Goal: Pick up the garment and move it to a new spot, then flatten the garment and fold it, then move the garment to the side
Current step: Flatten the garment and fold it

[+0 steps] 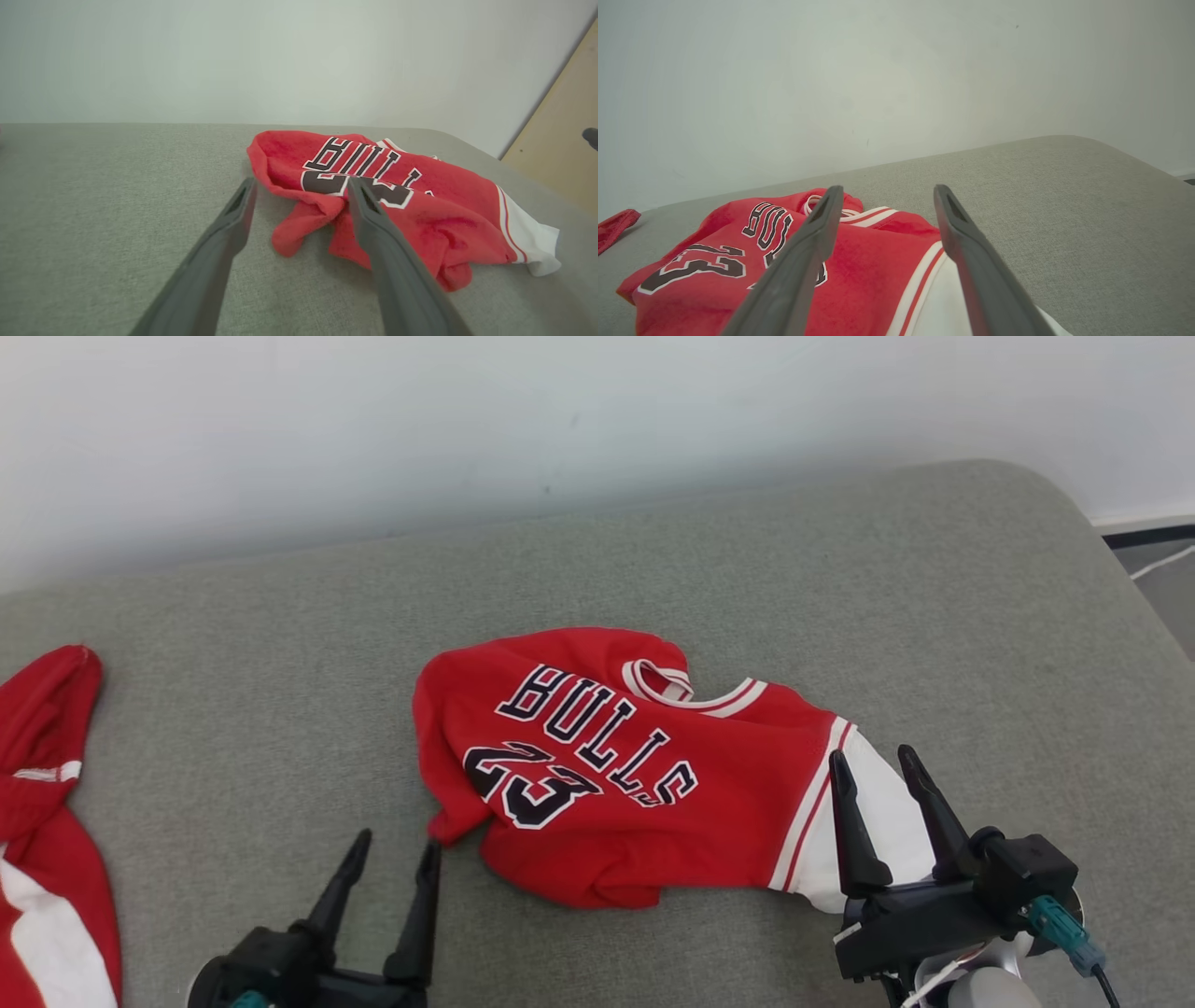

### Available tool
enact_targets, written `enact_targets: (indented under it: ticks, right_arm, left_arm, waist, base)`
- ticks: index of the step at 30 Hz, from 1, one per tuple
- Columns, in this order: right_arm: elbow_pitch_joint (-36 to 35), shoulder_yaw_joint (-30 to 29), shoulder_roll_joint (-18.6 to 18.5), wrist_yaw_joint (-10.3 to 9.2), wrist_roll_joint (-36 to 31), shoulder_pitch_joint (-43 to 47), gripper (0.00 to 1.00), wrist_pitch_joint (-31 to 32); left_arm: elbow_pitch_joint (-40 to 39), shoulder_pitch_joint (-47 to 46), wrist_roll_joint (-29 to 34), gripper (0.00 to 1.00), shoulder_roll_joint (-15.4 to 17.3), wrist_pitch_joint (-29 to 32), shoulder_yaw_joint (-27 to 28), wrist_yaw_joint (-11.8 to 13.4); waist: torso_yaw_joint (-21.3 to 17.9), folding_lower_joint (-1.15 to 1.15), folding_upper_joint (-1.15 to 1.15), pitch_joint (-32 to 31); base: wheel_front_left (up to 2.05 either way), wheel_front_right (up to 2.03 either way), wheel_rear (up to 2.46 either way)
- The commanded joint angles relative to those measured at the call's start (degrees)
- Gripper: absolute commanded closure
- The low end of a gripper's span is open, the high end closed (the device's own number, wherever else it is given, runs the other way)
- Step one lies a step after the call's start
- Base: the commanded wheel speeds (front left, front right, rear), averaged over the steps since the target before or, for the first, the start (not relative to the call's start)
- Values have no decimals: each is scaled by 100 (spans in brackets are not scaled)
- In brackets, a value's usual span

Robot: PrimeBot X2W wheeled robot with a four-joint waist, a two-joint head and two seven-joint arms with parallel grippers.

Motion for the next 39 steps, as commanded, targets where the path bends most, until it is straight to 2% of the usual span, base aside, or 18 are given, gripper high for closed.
enact_targets:
  ticks: [1, 18, 19, 20, 27, 33, 38, 39]
  right_arm:
    - [8, 35, 13, 3, 49, -58, 0, -18]
    - [83, 164, 75, 3, 56, -203, 0, -18]
    - [89, 170, 77, 3, 53, -207, 0, -18]
    - [99, 176, 77, 3, 51, -209, 0, -18]
    - [127, 123, 76, 3, 40, -177, 0, -18]
    - [143, 75, 88, 3, 59, -115, 0, -18]
    - [174, 49, 97, 3, 85, -79, 0, -18]
    - [190, 51, 103, 3, 85, -67, 0, -18]
  left_arm:
    - [163, -90, 132, 0, 4, -17, -95, -51]
    - [1493, -811, 300, 0, 182, -17, -109, -181]
    - [1564, -855, 283, 7, 189, -17, -103, -173]
    - [1626, -894, 259, 100, 201, -17, -99, -178]
    - [1723, -1066, 237, 100, 298, -17, -106, -185]
    - [1307, -1039, 227, 100, 422, -17, -60, -188]
    - [955, -1145, 245, 100, 774, -18, -225, -186]
    - [875, -1244, 253, 100, 960, -18, -377, -187]
  waist:
    - [-124, 0, 0, 96]
    - [-538, 0, 0, 302]
    - [-548, 0, 0, 302]
    - [-554, 0, 0, 302]
    - [-452, 0, 0, 291]
    - [-255, 0, 0, 220]
    - [-115, 0, 0, 128]
    - [-81, 0, 0, 83]
  base:
    - [0, 0, 0]
    - [0, 0, 0]
    - [0, 0, 0]
    - [0, 0, 0]
    - [0, 0, 0]
    - [0, 0, 0]
    - [0, 0, 0]
    - [0, 0, 0]
